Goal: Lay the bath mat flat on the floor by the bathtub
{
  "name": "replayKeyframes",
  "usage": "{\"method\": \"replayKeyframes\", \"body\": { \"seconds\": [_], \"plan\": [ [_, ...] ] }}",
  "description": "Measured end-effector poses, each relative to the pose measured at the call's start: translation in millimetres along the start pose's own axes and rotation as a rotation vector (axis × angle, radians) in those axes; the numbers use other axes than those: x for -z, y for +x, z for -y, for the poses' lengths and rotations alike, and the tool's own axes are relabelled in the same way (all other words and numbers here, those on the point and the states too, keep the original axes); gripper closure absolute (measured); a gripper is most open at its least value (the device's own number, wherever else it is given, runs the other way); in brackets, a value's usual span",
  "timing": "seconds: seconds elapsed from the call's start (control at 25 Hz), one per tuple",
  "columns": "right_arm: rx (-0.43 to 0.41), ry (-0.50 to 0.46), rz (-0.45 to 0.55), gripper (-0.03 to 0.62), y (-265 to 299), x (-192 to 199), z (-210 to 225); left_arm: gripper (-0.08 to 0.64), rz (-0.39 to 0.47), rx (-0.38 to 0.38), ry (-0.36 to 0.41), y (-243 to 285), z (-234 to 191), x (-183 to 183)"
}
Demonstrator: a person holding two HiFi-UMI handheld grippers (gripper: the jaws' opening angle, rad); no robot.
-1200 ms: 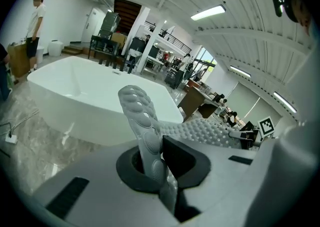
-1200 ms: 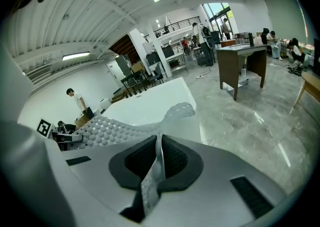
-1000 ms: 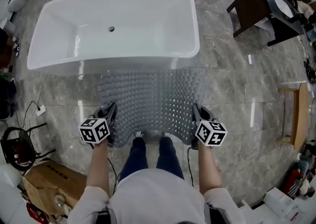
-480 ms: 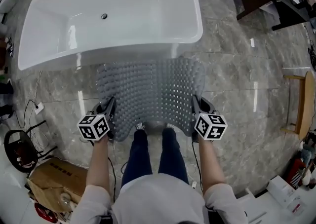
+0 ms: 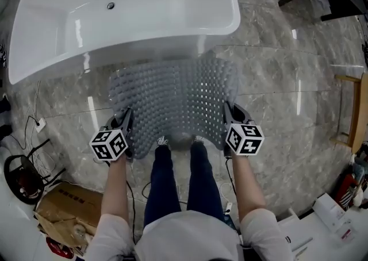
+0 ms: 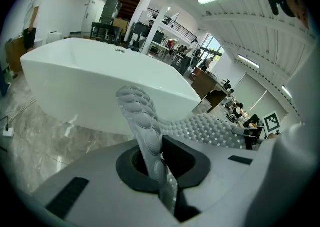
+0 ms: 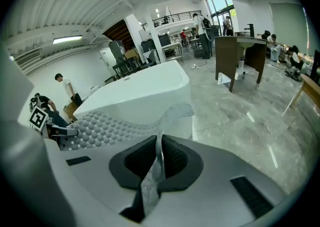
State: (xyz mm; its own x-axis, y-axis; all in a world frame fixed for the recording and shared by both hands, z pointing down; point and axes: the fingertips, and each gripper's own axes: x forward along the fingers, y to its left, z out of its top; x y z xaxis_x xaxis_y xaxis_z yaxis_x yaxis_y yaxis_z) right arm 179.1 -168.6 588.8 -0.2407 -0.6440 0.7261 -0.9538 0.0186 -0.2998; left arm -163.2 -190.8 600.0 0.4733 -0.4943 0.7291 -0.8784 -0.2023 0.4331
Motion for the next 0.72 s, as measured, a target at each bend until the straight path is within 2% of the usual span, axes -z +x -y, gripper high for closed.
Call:
{"method": "replayKeyframes", "body": {
  "seconds": [0.72],
  "plan": [
    [0.019, -0.012, -0.052, 0.552, 101, 63, 33, 0.514, -0.040, -0.032, 0.003, 97, -49, 50]
  ]
}}
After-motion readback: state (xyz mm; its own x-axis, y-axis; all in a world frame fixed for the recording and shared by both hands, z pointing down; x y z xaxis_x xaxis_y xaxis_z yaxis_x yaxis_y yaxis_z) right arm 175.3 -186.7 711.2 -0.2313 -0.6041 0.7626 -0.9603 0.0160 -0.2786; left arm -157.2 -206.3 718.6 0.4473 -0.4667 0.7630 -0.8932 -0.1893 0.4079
